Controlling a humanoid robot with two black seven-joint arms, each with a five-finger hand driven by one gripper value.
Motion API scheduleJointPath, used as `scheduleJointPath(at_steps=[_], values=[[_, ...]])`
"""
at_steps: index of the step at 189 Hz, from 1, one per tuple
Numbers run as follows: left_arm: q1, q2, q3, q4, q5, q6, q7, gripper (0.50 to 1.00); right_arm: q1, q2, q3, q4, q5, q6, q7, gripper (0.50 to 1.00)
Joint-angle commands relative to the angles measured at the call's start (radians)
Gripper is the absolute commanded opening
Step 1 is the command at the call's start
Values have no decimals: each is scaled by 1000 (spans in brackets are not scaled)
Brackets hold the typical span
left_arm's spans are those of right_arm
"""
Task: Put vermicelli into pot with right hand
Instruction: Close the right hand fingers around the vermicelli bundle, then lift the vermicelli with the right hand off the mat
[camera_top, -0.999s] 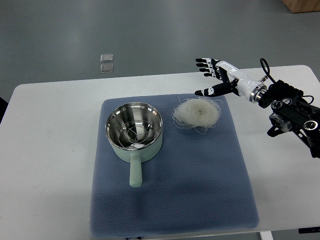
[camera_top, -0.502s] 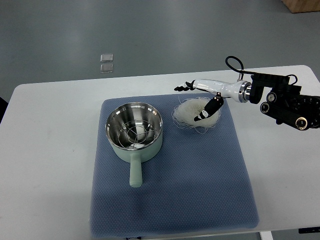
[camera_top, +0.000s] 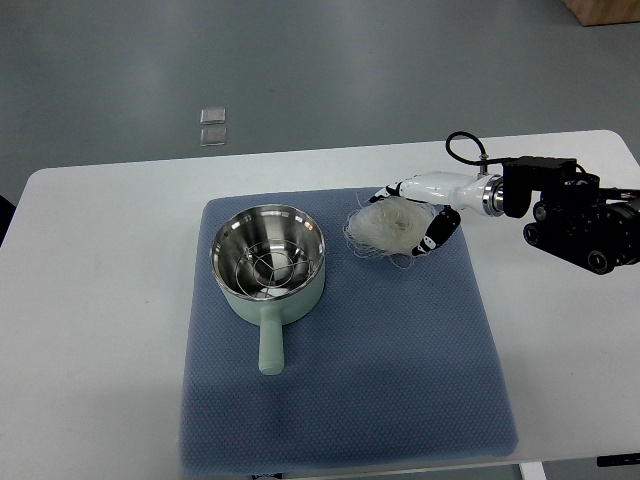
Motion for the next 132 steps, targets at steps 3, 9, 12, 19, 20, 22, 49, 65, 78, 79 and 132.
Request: scheduleJointPath(at_steps=[3, 9, 12, 19, 20, 22, 49, 65, 78, 79, 132], values=[[0, 0, -1, 0, 0, 0, 0, 1000, 0, 0, -19, -2, -12, -3, 0, 913], [0, 0, -1, 0, 0, 0, 0, 1000, 0, 2, -19, -2, -12, -3, 0, 913], [0, 0, -1, 0, 0, 0, 0, 1000, 0, 6, -19, -2, -12, -4, 0, 911], [0, 0, -1, 0, 0, 0, 0, 1000, -2, 15, -21, -5, -12, -14, -2, 913], [0, 0, -1, 0, 0, 0, 0, 1000, -2, 15, -21, -5, -12, -14, -2, 913], [0, 0, -1, 0, 0, 0, 0, 1000, -2, 18, -21, -5, -12, -17, -2, 911], [0, 0, -3, 0, 0, 0, 0, 1000, -2, 55, -55, -54, -13, -67, -3, 887], [0, 0, -3, 0, 0, 0, 0, 1000, -3, 72, -65, -80, -12, -86, -3, 809], [0, 0, -3, 0, 0, 0, 0, 1000, -3, 72, -65, -80, -12, -89, -3, 691], [0, 0, -3, 0, 0, 0, 0, 1000, -3, 72, -65, -80, -12, -89, -3, 691], [0, 0, -4, 0, 0, 0, 0, 1000, 1, 71, -55, -86, -9, -104, -25, 500]])
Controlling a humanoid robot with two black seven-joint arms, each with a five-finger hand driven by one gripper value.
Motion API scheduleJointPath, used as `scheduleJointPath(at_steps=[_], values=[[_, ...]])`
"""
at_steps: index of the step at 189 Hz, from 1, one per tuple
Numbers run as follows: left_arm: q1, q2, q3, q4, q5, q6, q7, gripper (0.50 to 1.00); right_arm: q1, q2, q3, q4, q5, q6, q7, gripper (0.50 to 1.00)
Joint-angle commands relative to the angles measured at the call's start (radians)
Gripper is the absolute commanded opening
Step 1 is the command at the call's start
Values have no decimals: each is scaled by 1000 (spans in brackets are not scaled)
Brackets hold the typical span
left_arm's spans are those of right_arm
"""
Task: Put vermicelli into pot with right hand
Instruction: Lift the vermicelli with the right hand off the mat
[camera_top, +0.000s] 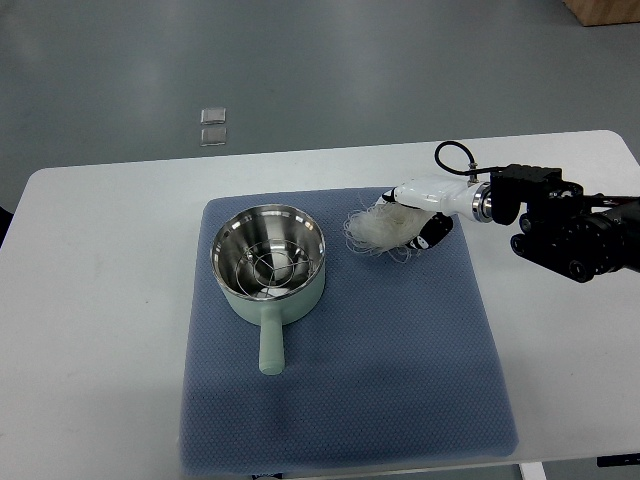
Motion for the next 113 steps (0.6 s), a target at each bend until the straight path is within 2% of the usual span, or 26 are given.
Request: scheduleJointPath(at_steps=[1, 27, 54, 83, 113], values=[[0, 0, -1, 0, 0, 0, 0, 1000, 3, -2, 10, -1, 3, -16, -8, 500], [0, 0, -1, 0, 0, 0, 0, 1000, 17, -6, 20, 9, 18, -75, -5, 500], [0, 0, -1, 0, 0, 0, 0, 1000, 58, -15, 72, 19, 26, -106, 4, 500], [0, 0, -3, 0, 0, 0, 0, 1000, 84, -20, 193, 96, 30, -102, 4, 500], [0, 0, -3, 0, 0, 0, 0, 1000, 126, -18, 207, 183, 30, -102, 8, 500]])
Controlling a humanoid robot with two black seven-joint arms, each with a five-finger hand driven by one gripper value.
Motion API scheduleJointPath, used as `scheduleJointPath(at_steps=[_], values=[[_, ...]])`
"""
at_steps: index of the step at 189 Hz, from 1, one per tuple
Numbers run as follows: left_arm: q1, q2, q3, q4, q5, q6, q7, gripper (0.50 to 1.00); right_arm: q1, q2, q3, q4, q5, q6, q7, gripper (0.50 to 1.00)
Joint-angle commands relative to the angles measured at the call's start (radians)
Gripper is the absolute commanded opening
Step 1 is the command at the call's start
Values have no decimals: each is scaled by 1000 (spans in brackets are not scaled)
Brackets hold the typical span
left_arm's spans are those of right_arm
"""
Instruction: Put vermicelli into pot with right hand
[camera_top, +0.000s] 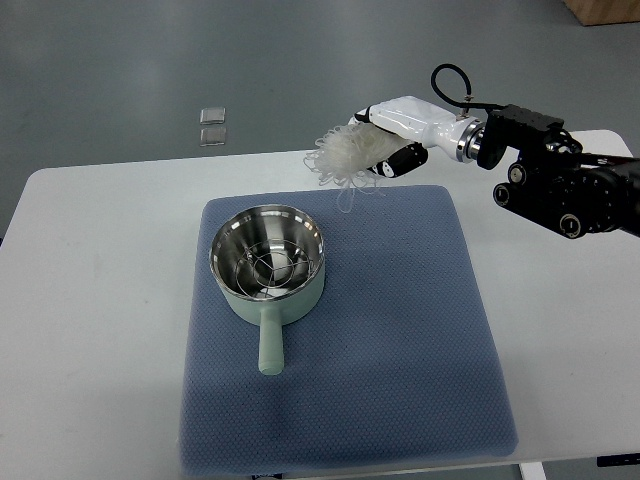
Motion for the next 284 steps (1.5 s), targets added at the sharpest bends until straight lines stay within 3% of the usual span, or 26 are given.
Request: scheduleJointPath(at_steps=[1, 66, 112, 115, 116, 117, 118, 119, 120, 121, 127, 154, 209, 258, 284], values=[[0, 0, 0, 0, 0, 0, 0, 1000, 25, 3, 8, 57, 0, 1, 3, 500], [0, 0, -3, 0, 0, 0, 0, 1000, 17, 82, -5, 125, -5, -4, 159, 500], [0, 0, -3, 0, 0, 0, 0, 1000, 2, 107, -85, 114, -23, -13, 159, 500], [0, 0, -3, 0, 0, 0, 0, 1000, 2, 109, -91, 114, -23, -19, 159, 570], [0, 0, -3, 0, 0, 0, 0, 1000, 2, 109, -91, 114, -23, -19, 159, 570], [-1, 0, -3, 0, 0, 0, 0, 1000, 1, 109, -94, 114, -23, -24, 161, 608], [-1, 0, -3, 0, 0, 0, 0, 1000, 1, 109, -94, 114, -23, -24, 161, 609], [0, 0, -3, 0, 0, 0, 0, 1000, -1, 109, -96, 114, -21, -28, 161, 647], [0, 0, -3, 0, 0, 0, 0, 1000, -1, 109, -96, 114, -21, -28, 161, 648], [0, 0, -3, 0, 0, 0, 0, 1000, -3, 109, -97, 114, -23, -31, 161, 686], [0, 0, -3, 0, 0, 0, 0, 1000, -9, 107, -101, 114, -21, -48, 162, 778], [0, 0, -1, 0, 0, 0, 0, 1000, -18, 104, -105, 114, -21, -82, 162, 897], [0, 0, 0, -6, 2, 0, 0, 1000, -19, 76, -79, 111, -1, -120, 164, 913], [0, 0, 0, -6, 2, 0, 0, 1000, -154, 43, 168, 102, 117, -125, 149, 913], [0, 0, 0, -6, 2, 0, 0, 1000, -283, 53, 343, 68, 281, -145, 74, 911]])
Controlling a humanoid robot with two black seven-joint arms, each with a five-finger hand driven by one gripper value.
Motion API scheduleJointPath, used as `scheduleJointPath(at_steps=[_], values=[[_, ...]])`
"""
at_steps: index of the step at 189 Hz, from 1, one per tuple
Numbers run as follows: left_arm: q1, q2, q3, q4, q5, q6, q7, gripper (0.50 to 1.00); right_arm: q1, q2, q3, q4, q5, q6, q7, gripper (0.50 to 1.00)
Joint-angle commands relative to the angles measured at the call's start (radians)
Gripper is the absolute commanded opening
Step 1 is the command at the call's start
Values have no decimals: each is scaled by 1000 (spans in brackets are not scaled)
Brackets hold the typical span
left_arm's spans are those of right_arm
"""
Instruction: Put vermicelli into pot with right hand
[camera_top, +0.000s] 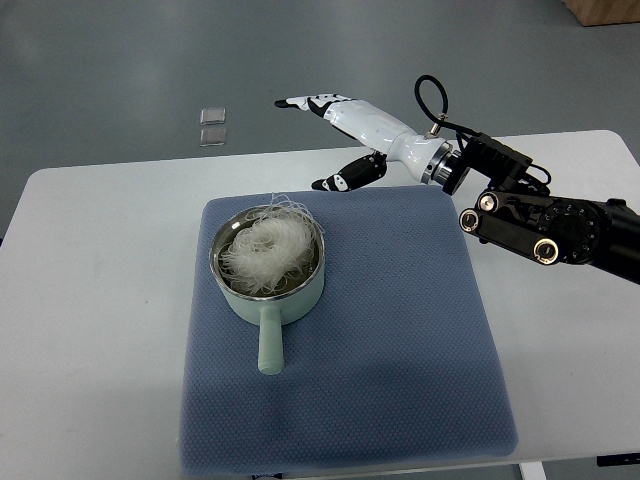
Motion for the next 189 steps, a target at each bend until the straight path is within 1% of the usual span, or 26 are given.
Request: scheduleJointPath(at_steps=[1, 17, 30, 61, 93, 107, 114, 121, 133, 159, 176, 189], values=[[0, 0, 0, 0, -1, 0, 0, 1000, -100, 9, 140, -19, 130, -10, -61, 913], [0, 0, 0, 3, 0, 0, 0, 1000, -175, 15, 242, -21, 237, -10, -109, 913], [0, 0, 0, 6, -1, 0, 0, 1000, -215, 16, 291, -21, 299, -12, -127, 913], [0, 0, 0, 6, 0, 0, 0, 1000, -289, 18, 368, -21, 475, -12, -133, 913], [0, 0, 0, 3, 0, 0, 0, 1000, -312, 15, 382, -22, 641, -10, -135, 913], [0, 0, 0, 3, -1, 0, 0, 1000, -315, 12, 382, -21, 719, 5, -136, 915], [0, 0, -2, 3, 0, 0, 0, 1000, -316, 12, 382, -22, 760, 8, -136, 930], [0, 0, -2, 3, 0, 0, 0, 1000, -316, 9, 381, -22, 790, 13, -138, 930], [0, 0, -2, 4, -1, 0, 0, 1000, -316, 9, 379, -22, 831, 40, -138, 930], [0, 0, -2, 4, -1, 0, 0, 1000, -333, 9, 382, -21, 839, 117, -133, 930], [0, 0, -3, 4, -1, 0, 0, 1000, -335, 12, 384, -21, 839, 136, -130, 930], [0, 0, -2, 6, -1, 0, 0, 1000, -335, 15, 382, -21, 837, 134, -126, 930]])
